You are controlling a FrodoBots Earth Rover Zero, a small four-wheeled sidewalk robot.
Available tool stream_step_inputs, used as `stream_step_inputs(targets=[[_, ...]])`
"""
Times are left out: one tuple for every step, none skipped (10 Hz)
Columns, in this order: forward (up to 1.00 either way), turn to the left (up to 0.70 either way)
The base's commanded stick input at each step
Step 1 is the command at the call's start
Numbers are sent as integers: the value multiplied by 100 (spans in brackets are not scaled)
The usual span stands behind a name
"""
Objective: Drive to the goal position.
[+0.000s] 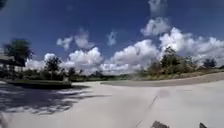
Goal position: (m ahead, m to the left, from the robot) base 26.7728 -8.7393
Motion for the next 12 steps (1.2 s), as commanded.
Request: stream_step_inputs(targets=[[70,14],[70,14],[70,14],[70,0],[70,0],[70,0],[70,0],[70,0],[70,0],[70,0],[70,0],[70,0]])
